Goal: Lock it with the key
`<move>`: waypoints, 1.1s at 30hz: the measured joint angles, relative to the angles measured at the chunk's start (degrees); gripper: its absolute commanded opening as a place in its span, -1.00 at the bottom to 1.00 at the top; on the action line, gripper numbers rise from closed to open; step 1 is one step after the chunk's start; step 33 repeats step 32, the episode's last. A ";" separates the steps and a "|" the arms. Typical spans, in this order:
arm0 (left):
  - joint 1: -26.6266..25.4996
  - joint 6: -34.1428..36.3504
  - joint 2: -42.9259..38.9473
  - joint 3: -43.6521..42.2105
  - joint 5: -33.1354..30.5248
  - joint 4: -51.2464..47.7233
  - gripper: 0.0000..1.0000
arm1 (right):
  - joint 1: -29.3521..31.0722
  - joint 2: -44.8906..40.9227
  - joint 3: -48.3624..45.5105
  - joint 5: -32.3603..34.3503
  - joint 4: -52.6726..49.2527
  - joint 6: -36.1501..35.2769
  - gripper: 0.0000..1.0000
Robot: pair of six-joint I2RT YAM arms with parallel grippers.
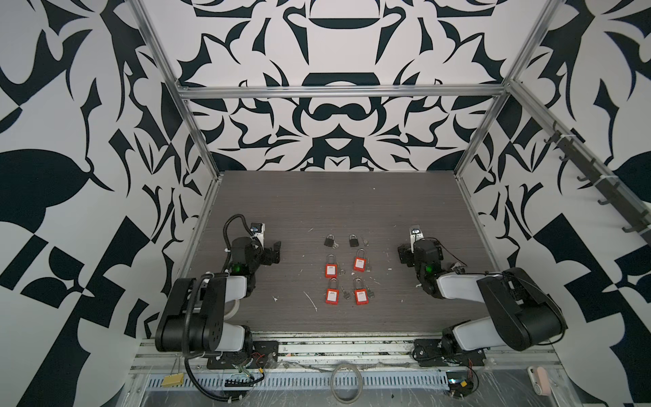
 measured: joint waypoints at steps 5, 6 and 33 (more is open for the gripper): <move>0.26 0.02 4.15 -0.35 -0.20 6.38 0.99 | -6.34 5.90 0.13 -7.63 8.83 1.09 1.00; 0.26 0.04 4.22 0.17 -0.20 7.58 0.98 | -7.04 6.19 0.09 -8.57 8.96 1.36 1.00; 0.26 0.07 4.02 2.93 -0.04 7.43 0.98 | -7.91 6.38 1.20 -13.46 9.66 3.15 1.00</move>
